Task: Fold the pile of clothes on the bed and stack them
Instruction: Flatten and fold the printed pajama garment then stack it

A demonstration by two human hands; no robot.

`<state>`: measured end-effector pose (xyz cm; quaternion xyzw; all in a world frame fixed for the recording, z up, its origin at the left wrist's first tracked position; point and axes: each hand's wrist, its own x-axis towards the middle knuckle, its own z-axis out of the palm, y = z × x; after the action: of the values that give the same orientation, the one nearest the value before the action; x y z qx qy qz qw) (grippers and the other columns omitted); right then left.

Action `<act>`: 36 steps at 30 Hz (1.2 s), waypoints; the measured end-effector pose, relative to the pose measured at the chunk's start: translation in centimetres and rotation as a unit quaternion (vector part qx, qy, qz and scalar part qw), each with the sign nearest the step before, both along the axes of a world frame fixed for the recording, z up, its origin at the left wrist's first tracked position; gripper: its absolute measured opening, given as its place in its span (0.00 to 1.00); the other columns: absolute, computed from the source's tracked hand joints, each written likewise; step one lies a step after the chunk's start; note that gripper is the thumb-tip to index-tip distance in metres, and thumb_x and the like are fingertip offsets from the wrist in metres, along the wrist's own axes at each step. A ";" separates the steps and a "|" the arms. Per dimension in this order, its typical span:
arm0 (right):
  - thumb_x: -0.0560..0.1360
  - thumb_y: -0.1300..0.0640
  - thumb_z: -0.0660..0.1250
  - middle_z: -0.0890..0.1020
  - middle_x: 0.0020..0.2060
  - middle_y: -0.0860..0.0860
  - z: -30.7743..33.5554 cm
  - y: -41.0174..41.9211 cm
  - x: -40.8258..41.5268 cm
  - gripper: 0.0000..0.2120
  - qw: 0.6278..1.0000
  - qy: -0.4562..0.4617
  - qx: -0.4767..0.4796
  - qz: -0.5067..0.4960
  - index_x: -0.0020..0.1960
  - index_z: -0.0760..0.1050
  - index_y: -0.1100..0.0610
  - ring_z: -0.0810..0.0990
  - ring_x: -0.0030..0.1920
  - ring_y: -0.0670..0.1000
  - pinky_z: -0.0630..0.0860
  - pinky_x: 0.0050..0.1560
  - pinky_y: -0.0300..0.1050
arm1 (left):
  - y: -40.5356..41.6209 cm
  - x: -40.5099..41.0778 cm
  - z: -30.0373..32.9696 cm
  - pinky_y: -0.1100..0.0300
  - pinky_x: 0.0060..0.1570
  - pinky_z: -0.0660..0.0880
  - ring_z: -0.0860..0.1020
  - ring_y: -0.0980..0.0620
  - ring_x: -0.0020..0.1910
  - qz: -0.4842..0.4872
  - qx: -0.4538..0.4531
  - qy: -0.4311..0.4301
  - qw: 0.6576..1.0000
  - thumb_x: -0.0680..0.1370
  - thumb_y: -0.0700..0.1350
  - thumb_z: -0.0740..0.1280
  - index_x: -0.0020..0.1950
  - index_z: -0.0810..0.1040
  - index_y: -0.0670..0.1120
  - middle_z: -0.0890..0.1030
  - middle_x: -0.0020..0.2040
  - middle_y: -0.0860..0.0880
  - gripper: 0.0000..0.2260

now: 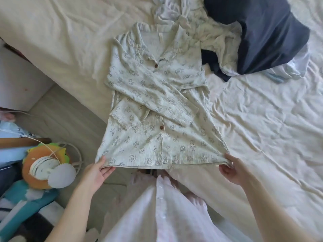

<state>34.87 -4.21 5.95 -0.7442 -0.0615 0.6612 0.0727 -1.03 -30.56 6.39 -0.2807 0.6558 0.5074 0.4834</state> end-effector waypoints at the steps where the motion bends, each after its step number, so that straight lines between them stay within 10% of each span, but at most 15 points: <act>1: 0.77 0.58 0.64 0.66 0.17 0.48 0.6 0.8 -0.2 0.12 0.999 0.011 0.010 -0.029 0.36 0.67 0.56 0.68 0.18 0.45 0.77 0.27 0.37 | 0.6 -0.6 0.7 0.51 0.51 0.76 0.82 0.48 0.43 0.008 0.009 0.003 1.000 0.80 0.41 0.62 0.51 0.75 0.41 0.84 0.44 0.44 0.05; 19: 0.74 0.57 0.65 0.84 0.43 0.63 5.3 23.0 -16.8 0.16 0.935 0.270 0.183 -0.142 0.56 0.71 0.68 0.85 0.45 0.57 0.82 0.47 0.48 | 23.4 -17.5 6.6 0.57 0.34 0.79 0.80 0.49 0.42 0.141 0.164 0.095 0.972 0.81 0.41 0.59 0.47 0.72 0.40 0.78 0.45 0.42 0.06; 26: 0.79 0.56 0.60 0.85 0.42 0.58 3.0 33.9 -25.2 0.09 0.936 0.239 0.239 -0.098 0.54 0.72 0.61 0.84 0.47 0.56 0.79 0.52 0.52 | 34.7 -26.2 3.3 0.58 0.36 0.80 0.84 0.51 0.36 0.104 0.205 0.136 0.964 0.80 0.42 0.62 0.46 0.73 0.42 0.84 0.35 0.45 0.05; 30: 0.80 0.50 0.60 0.84 0.50 0.53 -0.3 36.5 -28.3 0.10 0.941 0.215 0.252 -0.063 0.51 0.72 0.57 0.81 0.56 0.53 0.77 0.55 0.54 | 38.4 -28.7 -0.4 0.56 0.45 0.79 0.83 0.51 0.48 -0.006 0.193 0.147 0.970 0.80 0.50 0.61 0.56 0.74 0.43 0.83 0.51 0.48 0.12; 36: 0.81 0.55 0.59 0.80 0.51 0.53 -5.1 30.7 -26.0 0.11 0.967 0.077 0.244 -0.015 0.58 0.72 0.60 0.81 0.51 0.51 0.78 0.47 0.45 | 33.4 -24.9 -6.1 0.59 0.46 0.78 0.79 0.49 0.50 -0.099 -0.006 0.309 0.946 0.78 0.44 0.66 0.58 0.76 0.43 0.81 0.51 0.47 0.10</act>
<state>8.86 26.51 0.90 -0.6516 -0.2044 0.6802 0.2664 -25.98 2.89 0.32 -0.0469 0.8007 0.5148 0.3027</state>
